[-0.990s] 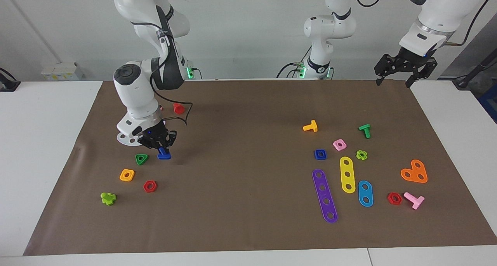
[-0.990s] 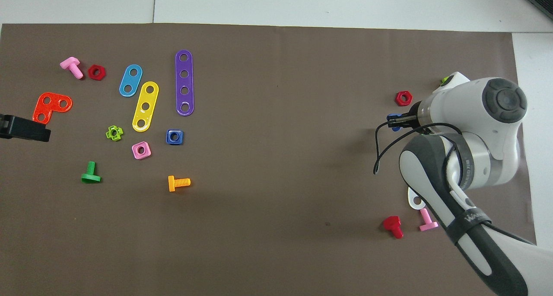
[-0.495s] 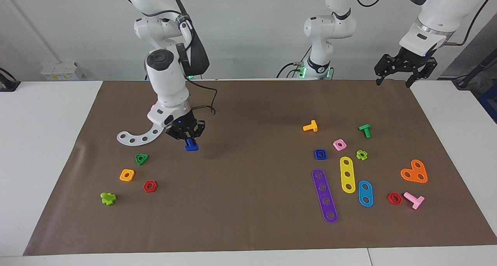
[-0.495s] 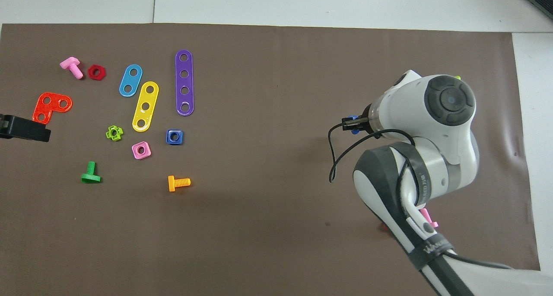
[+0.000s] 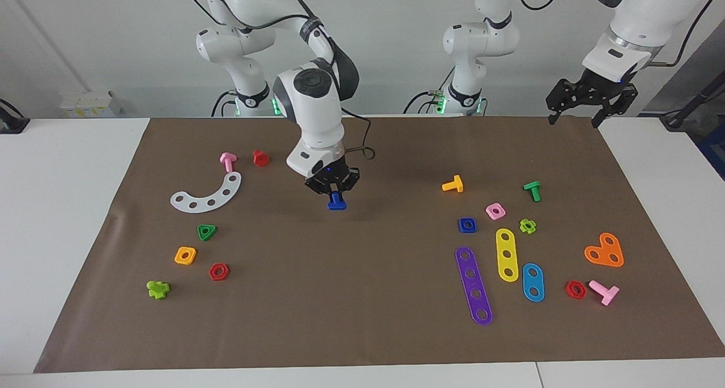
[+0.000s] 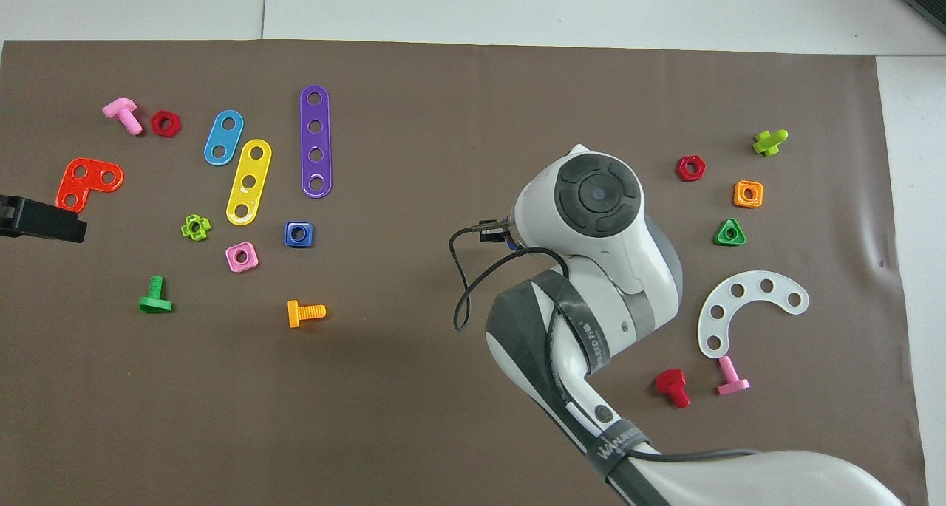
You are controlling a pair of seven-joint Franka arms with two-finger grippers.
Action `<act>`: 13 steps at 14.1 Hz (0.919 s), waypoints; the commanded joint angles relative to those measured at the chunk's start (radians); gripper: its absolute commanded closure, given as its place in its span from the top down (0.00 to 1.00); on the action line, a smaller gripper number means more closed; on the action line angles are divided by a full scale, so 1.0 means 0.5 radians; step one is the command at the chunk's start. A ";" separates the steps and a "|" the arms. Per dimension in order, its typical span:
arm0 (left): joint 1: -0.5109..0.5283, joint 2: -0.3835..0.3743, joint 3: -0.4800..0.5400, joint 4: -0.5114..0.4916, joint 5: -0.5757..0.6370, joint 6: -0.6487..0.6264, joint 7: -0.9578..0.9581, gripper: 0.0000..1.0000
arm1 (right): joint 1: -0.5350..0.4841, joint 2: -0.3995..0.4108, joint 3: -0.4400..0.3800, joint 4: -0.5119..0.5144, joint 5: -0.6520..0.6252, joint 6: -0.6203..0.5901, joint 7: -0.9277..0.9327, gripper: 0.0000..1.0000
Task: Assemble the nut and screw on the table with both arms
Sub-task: 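Carry the blue nut with the right gripper toward the mat centre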
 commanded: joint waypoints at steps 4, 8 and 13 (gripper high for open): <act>0.026 -0.058 -0.008 -0.061 -0.030 -0.006 0.023 1.00 | 0.114 0.292 -0.005 0.210 -0.029 -0.026 0.225 0.00; 0.023 -0.058 -0.008 -0.061 -0.030 -0.009 0.023 1.00 | 0.160 0.329 -0.005 0.174 -0.078 0.002 0.296 0.00; 0.026 -0.058 -0.008 -0.061 -0.030 -0.006 0.023 1.00 | 0.160 0.329 -0.005 0.115 -0.078 0.020 0.299 0.00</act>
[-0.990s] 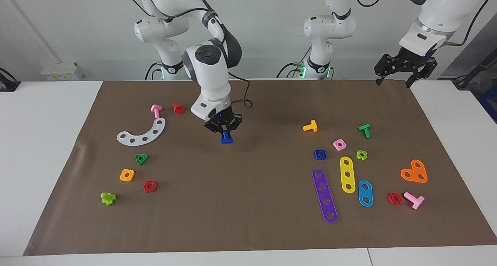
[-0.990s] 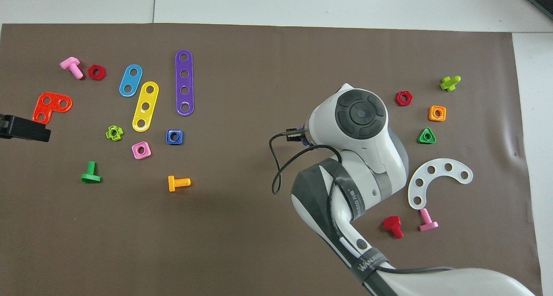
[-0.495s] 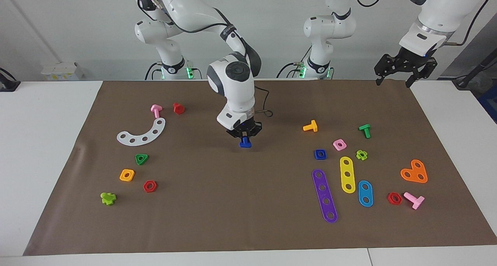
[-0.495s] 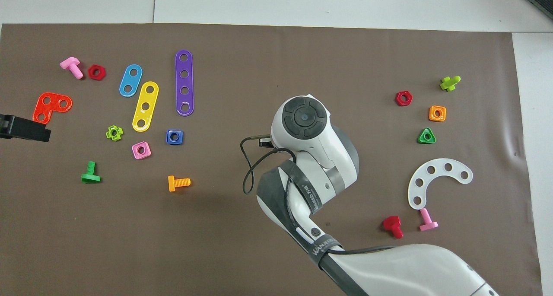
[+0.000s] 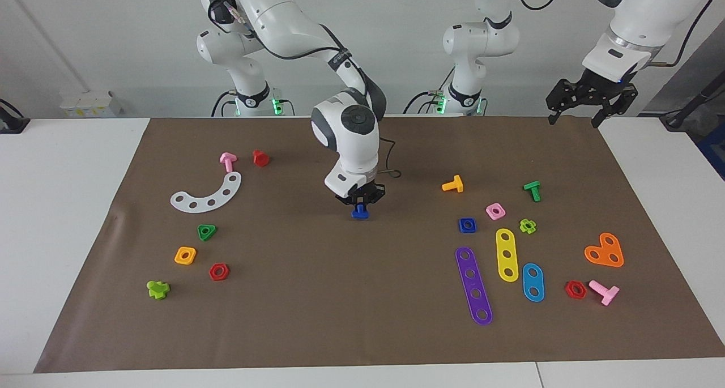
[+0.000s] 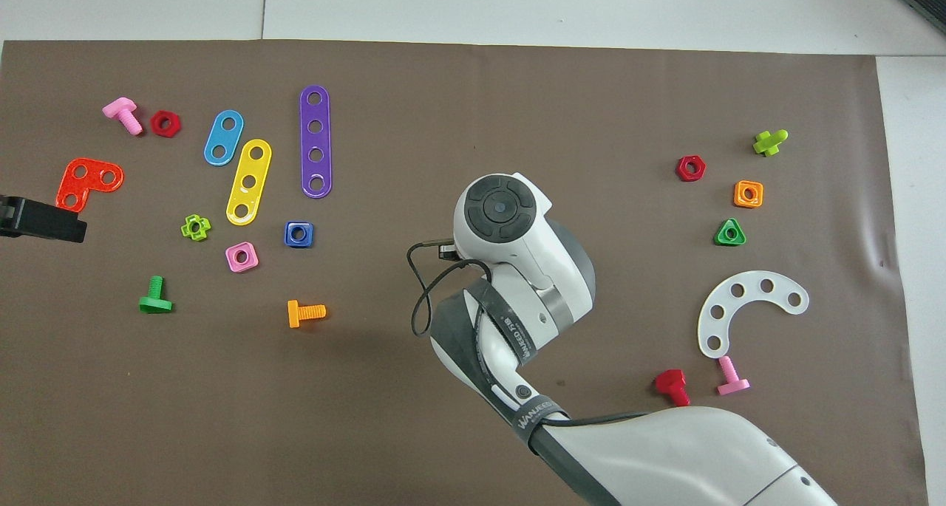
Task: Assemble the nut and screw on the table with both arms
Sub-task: 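Carry the blue nut with the right gripper toward the mat centre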
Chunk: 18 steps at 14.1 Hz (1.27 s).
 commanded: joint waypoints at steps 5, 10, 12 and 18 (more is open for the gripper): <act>-0.001 -0.058 -0.011 -0.058 -0.030 0.013 0.017 1.00 | 0.002 0.001 0.000 -0.124 -0.041 0.145 0.071 0.00; 0.023 -0.061 -0.008 -0.077 -0.030 0.004 0.008 1.00 | 0.005 0.002 0.003 -0.127 -0.041 0.164 0.102 0.99; 0.023 -0.061 -0.008 -0.092 -0.030 0.068 0.002 1.00 | 0.026 0.002 0.000 -0.124 -0.038 0.161 0.111 1.00; -0.016 -0.162 -0.035 -0.496 -0.027 0.463 -0.057 1.00 | -0.090 -0.280 -0.019 -0.118 -0.028 0.026 0.117 1.00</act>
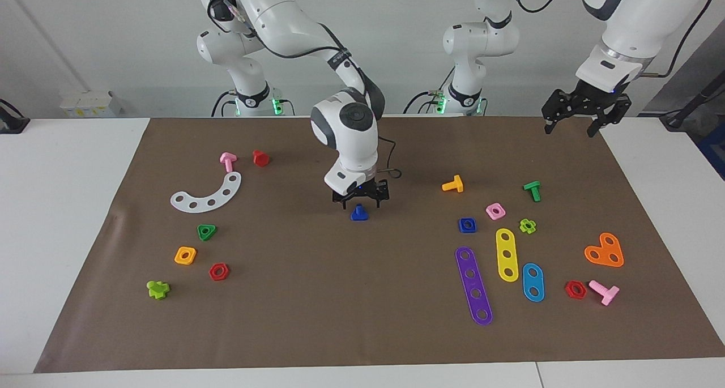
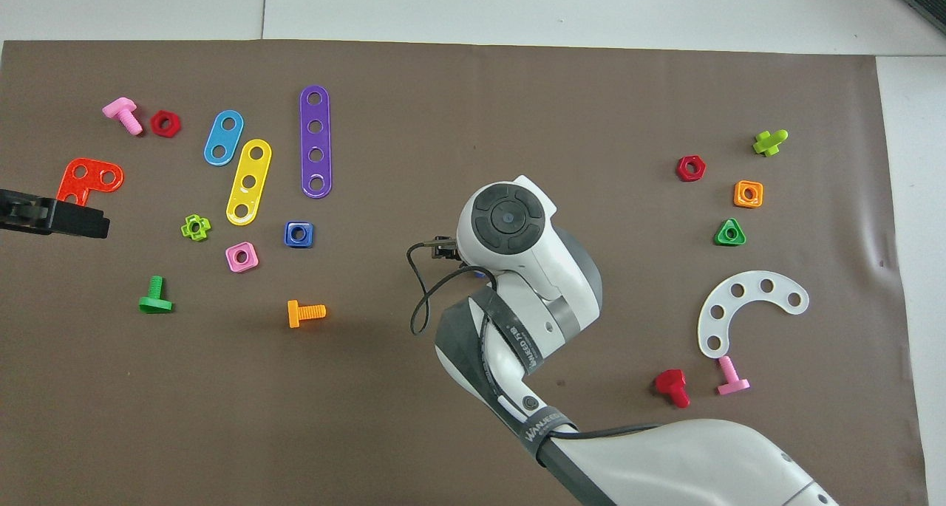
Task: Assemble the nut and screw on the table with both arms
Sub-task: 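Set down the blue nut while the left gripper reaches the square nut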
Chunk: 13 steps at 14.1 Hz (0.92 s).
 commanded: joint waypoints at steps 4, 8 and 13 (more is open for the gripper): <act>-0.161 -0.086 -0.014 -0.575 -0.024 0.596 -0.220 1.00 | -0.344 -0.321 -0.001 -0.001 -0.034 -0.153 -0.083 1.00; -0.296 0.095 -0.014 -0.745 -0.027 0.971 -0.370 1.00 | -0.632 -0.520 -0.001 -0.004 -0.031 -0.245 -0.313 1.00; -0.354 0.349 -0.011 -0.797 -0.027 1.400 -0.450 1.00 | -0.844 -0.778 -0.010 0.029 -0.007 -0.557 -0.504 1.00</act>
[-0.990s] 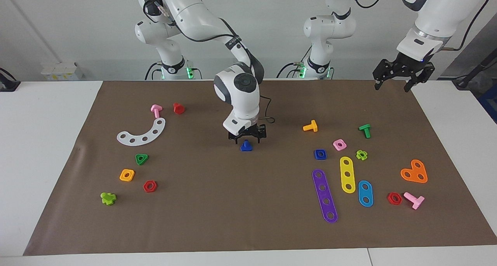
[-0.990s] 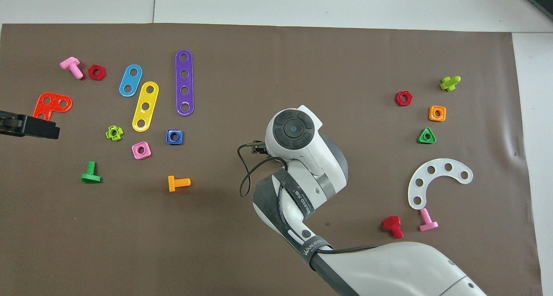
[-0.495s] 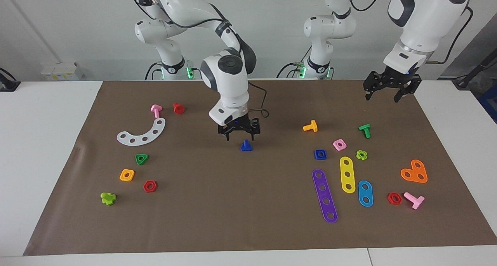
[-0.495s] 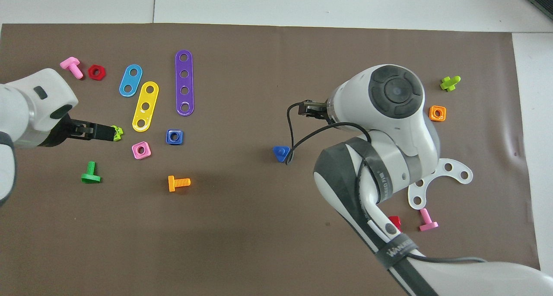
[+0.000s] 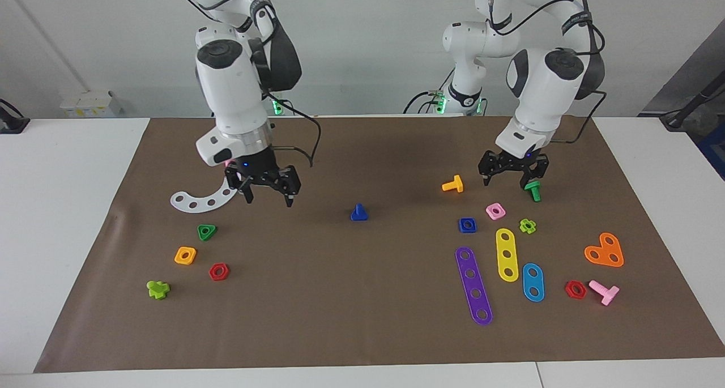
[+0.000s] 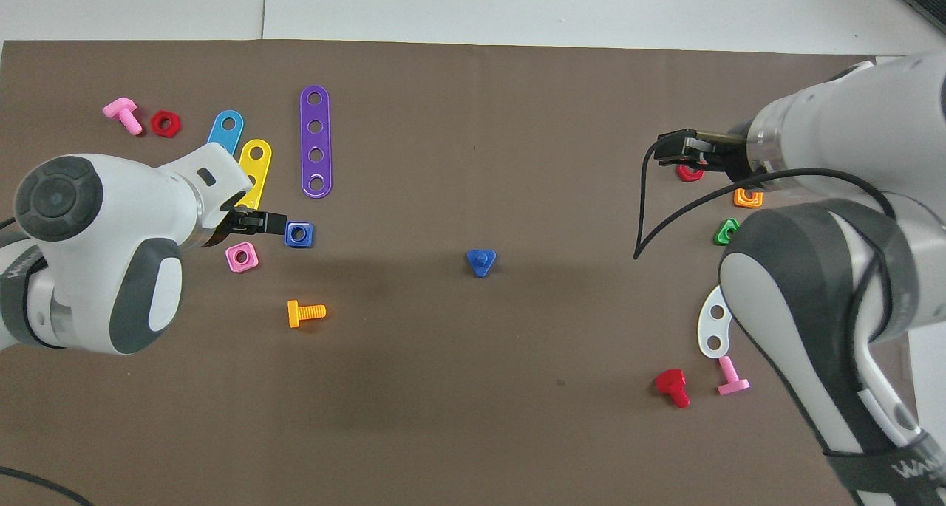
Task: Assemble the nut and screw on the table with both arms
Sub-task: 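Set down the blue nut while the left gripper reaches the square nut, then grasp the blue square nut with the left gripper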
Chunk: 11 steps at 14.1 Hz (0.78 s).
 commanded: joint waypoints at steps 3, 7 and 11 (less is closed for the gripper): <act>-0.062 0.213 0.030 -0.029 -0.025 0.280 -0.073 1.00 | -0.182 -0.126 0.021 0.176 0.013 -0.437 -0.228 1.00; -0.126 0.413 0.033 -0.010 -0.022 0.479 -0.199 1.00 | -0.302 -0.200 0.018 0.232 0.016 -0.738 -0.406 1.00; -0.139 0.463 0.033 -0.029 -0.022 0.526 -0.208 0.99 | -0.332 -0.240 0.011 0.170 0.013 -0.766 -0.483 1.00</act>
